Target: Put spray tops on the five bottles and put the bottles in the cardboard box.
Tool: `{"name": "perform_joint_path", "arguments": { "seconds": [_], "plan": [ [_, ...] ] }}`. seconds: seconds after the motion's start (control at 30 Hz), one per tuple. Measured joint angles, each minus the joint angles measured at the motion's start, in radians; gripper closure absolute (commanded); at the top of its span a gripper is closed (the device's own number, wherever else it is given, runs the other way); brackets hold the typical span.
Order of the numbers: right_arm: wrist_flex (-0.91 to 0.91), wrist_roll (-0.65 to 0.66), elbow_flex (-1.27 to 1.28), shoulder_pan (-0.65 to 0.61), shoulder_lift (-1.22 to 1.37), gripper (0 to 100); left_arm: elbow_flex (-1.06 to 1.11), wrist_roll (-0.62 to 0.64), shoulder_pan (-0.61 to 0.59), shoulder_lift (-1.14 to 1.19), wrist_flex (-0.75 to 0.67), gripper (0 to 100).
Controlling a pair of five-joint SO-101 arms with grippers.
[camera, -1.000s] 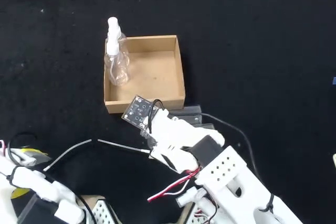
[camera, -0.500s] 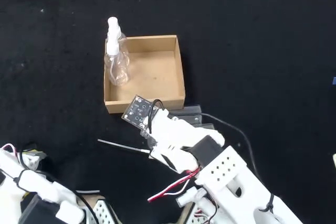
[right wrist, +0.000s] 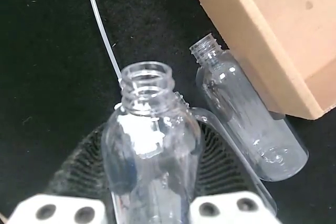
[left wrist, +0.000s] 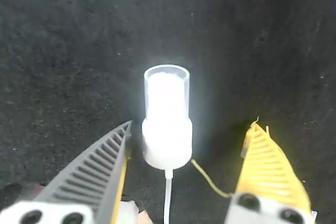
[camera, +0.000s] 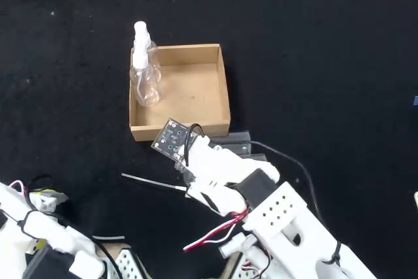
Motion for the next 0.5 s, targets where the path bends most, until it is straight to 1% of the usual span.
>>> {"name": "perform_joint_path", "arguments": {
  "seconds": [0.07, 0.2, 0.23, 0.33, 0.5],
  "plan": [
    [0.0, 0.0, 0.0, 0.0, 0.0, 98.8, 0.0, -0.003, 0.002, 0.0, 0.002, 75],
    [0.0, 0.0, 0.0, 0.0, 0.0, 98.8, 0.0, -0.006, 0.006, 0.0, -0.002, 95],
    [0.0, 0.0, 0.0, 0.0, 0.0, 98.8, -0.002, -0.006, 0.008, -0.002, -0.005, 98],
    [0.0, 0.0, 0.0, 0.0, 0.0, 98.8, -0.011, -0.006, 0.009, -0.011, -0.006, 94],
    [0.0, 0.0, 0.0, 0.0, 0.0, 98.8, -0.023, -0.008, 0.009, 0.0, -0.006, 97]
  ]
}}
